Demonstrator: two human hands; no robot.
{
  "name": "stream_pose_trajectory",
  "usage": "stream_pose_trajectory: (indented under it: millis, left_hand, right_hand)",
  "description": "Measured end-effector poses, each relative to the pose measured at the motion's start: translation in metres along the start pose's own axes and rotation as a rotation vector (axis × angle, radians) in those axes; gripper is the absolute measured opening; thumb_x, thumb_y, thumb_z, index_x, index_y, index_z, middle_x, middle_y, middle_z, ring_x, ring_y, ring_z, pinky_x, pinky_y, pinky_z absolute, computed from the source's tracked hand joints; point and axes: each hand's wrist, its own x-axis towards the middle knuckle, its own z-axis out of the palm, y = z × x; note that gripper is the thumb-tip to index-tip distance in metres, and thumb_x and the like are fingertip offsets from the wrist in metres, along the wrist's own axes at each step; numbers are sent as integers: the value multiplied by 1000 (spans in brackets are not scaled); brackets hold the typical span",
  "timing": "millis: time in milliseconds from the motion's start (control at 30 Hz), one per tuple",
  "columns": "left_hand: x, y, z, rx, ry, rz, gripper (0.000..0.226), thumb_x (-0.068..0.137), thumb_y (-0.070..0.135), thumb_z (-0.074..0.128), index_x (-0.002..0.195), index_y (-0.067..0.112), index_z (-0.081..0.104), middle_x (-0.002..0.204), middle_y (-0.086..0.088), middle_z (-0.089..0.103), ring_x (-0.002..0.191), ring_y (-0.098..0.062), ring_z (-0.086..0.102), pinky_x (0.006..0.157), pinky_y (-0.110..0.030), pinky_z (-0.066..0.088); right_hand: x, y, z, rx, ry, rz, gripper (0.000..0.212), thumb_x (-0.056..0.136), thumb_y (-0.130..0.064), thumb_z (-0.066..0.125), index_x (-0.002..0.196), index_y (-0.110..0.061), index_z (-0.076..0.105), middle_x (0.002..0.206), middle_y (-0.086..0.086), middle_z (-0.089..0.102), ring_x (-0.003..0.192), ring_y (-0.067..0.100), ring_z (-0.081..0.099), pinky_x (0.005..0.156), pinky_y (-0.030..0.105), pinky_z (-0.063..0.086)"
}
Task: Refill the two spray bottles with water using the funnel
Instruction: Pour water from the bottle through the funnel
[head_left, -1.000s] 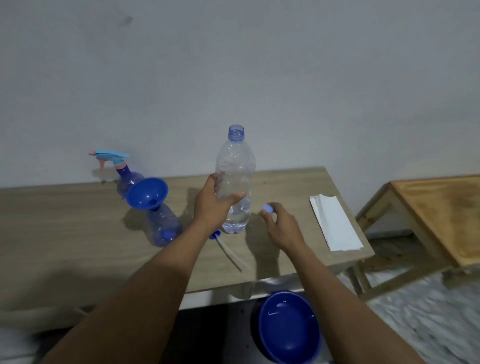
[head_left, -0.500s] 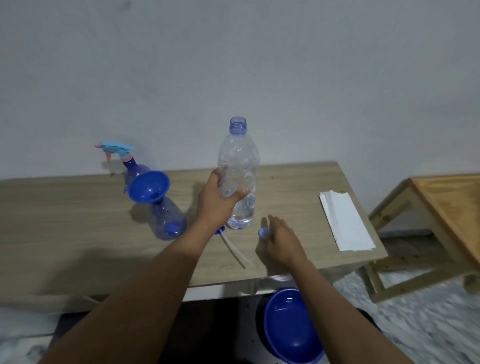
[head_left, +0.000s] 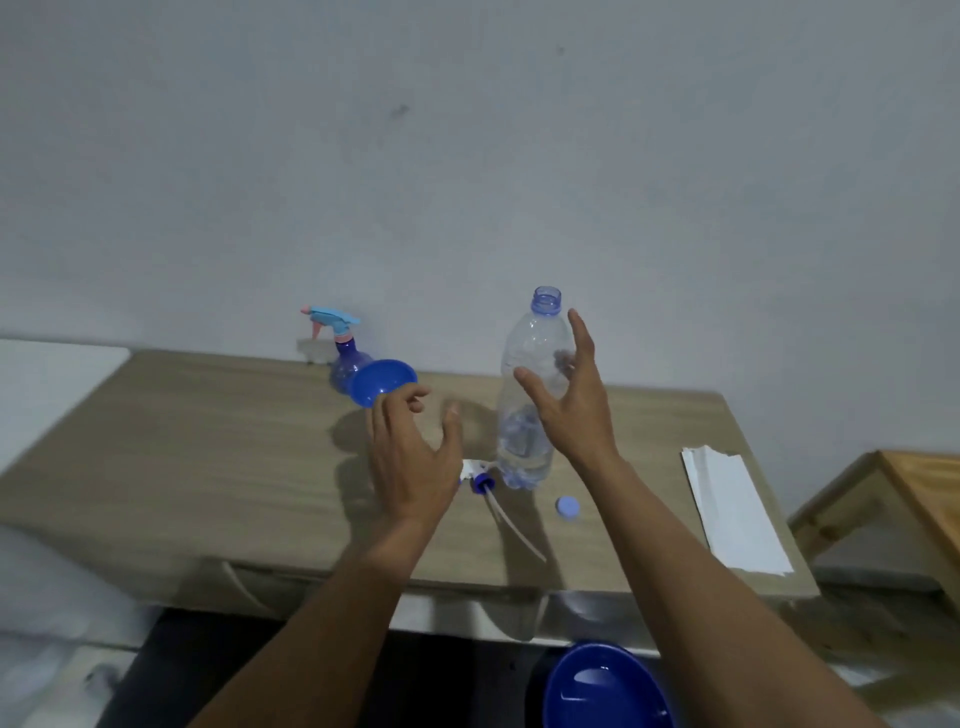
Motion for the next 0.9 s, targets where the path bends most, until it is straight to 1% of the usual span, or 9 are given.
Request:
stream_pose_trajectory:
  millis: [100,167,233,300,400,533,600,733,900]
  left_hand:
    - [21,-15,-11,108,97,-69,60,73,33,83,118,12,51,116,-6,55,107,-23,48,90,-39,45]
    - [33,-27,-17,149,68,-155,78,69,43,83,131,13,45,130,-7,50,120,-25,44,98,-36,40]
    - [41,-40,-19,162,20,-215,91,67,51,81,140,17,38,138,-7,44,128,-25,39,104,-42,41]
    - [45,-50,-20,150,-15,-247,101,65,58,80,145,21,31,144,-5,39,134,-24,36,105,-50,42]
    - [49,-55,-19,105,-93,-302,111,62,61,82,149,23,24,152,-3,31,138,-25,35,105,-49,43]
    - [54,-62,-14,4,-203,-350,111,59,57,87,148,25,28,147,-2,38,129,-23,47,96,-39,48]
    - [57,-67,-12,-42,-231,-364,110,51,63,86,142,29,35,138,2,48,119,-22,56,92,-43,53]
    - [64,-72,-10,-60,-253,-404,111,46,71,83,140,32,39,136,5,53,116,-18,58,92,-47,55]
    - [71,-66,-13,-48,-295,-400,95,47,65,82,129,34,47,125,7,55,107,-16,59,87,-41,57]
  right_hand:
    - [8,7,8,28,10,7,87,85,-36,79,150,-49,25,128,7,49,113,16,58,94,30,48]
    - [15,7,12,43,-23,6,84,86,-35,78,149,-50,25,132,8,51,115,17,59,91,26,46]
    - [22,5,17,18,-46,-9,81,86,-35,78,147,-49,26,132,7,53,117,18,59,93,30,46]
    - [28,4,21,46,-57,-10,82,84,-33,79,147,-49,28,133,8,51,113,18,61,91,31,51]
    - [33,1,24,45,-84,-3,83,87,-31,77,149,-51,25,132,7,49,104,13,62,83,22,50]
    - [39,-13,24,-31,-96,-55,81,89,-30,74,151,-49,24,122,9,50,99,15,58,79,19,44]
    - [47,-28,21,-94,-127,-118,80,90,-29,72,152,-47,24,117,11,48,97,20,57,79,21,43]
    - [63,-65,20,-338,-340,-243,79,91,-31,67,151,-51,20,108,13,45,92,28,57,86,34,48]
    - [76,-89,31,-648,-542,-326,80,91,-31,65,150,-55,18,100,9,42,81,33,56,78,36,49]
